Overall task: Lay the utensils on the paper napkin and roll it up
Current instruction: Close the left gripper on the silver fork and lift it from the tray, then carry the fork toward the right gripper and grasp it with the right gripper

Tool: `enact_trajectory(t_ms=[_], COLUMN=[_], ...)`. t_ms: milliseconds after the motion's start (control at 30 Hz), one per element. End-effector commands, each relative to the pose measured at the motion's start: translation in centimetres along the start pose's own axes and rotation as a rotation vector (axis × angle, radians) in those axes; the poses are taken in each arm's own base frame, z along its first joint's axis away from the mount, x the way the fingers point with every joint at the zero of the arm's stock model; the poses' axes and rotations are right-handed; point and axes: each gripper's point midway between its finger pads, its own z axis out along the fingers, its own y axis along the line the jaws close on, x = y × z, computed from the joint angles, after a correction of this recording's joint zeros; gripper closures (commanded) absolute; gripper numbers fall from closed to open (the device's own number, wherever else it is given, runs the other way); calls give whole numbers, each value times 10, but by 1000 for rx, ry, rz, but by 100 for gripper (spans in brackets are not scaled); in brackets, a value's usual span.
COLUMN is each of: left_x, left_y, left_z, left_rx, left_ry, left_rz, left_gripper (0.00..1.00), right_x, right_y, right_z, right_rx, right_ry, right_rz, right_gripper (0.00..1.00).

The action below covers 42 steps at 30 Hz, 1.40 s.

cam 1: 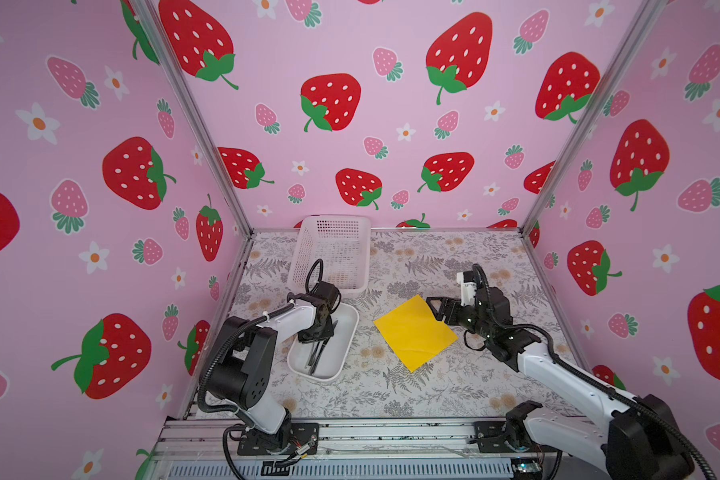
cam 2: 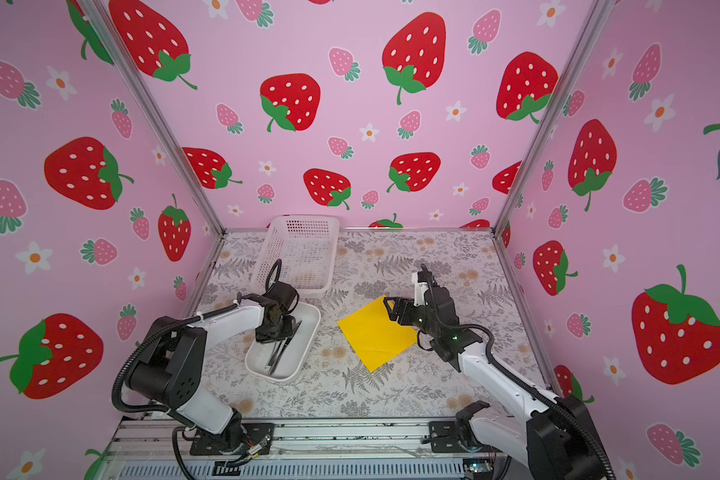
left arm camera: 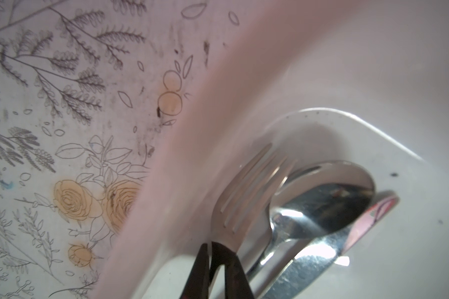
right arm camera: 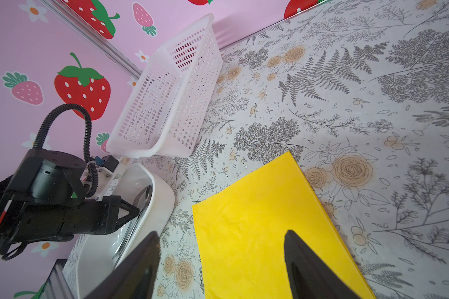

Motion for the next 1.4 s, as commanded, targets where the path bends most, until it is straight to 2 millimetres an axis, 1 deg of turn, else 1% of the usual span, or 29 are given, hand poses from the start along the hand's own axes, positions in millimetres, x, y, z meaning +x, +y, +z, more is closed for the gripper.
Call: enact_trajectory(t_ms=[0,33,67,100,133,267,367,567,700,767,833,867,933,1000,1067,1133,1200,1267,1367], left_x=[16,14,13,12,10,3,-1,1,2,0,-3,-1,-4,-6,-8,-9,-10,-10,-11], left_y=[10,11,11,12,12,14,13,-1,-14,-23,-36,-44,-58,-73,-88,-104,-116,-127,-141], left_z=[8,5,3,1,-2,-18,-36,-87,-129,-150,-169,-177,-191,-201,-207,-213,-215,-218,-222], left_rx=[-45,-46,-49,-47,-43,-28,9,233,452,573,705,769,863,922,953,976,983,989,1006], left_ry=[42,37,32,24,14,-27,-61,-146,-236,-279,-311,-303,-305,-302,-295,-293,-284,-278,-278], left_rz=[-10,-11,-14,-14,-16,-28,-45,-128,-172,-193,-214,-211,-215,-199,-183,-168,-160,-141,-125], left_gripper=[91,93,93,99,100,100,100,100,100,100,100,100,100,100,100,100,100,100,100], right_x=[0,-1,-2,-2,-2,-2,-2,-3,-1,1,5,8,14,20,27,32,38,42,49], right_y=[-1,-1,0,-1,-1,0,0,9,22,32,46,54,72,88,103,118,133,144,153], right_z=[-4,-4,-4,-4,-4,-4,-4,-4,-1,1,3,4,9,15,21,26,29,31,36], right_rx=[13,12,12,14,15,14,9,-37,-110,-168,-241,-275,-326,-359,-384,-412,-438,-456,-464], right_ry=[-8,-11,-13,-14,-15,-15,-14,-13,10,29,60,79,118,157,192,217,237,250,272], right_rz=[-7,-6,-8,-7,-7,-4,-1,15,21,24,22,15,-8,-34,-52,-71,-94,-113,-118], right_gripper=[23,23,23,23,23,23,23,23,27,31,36,37,41,46,49,55,57,58,62])
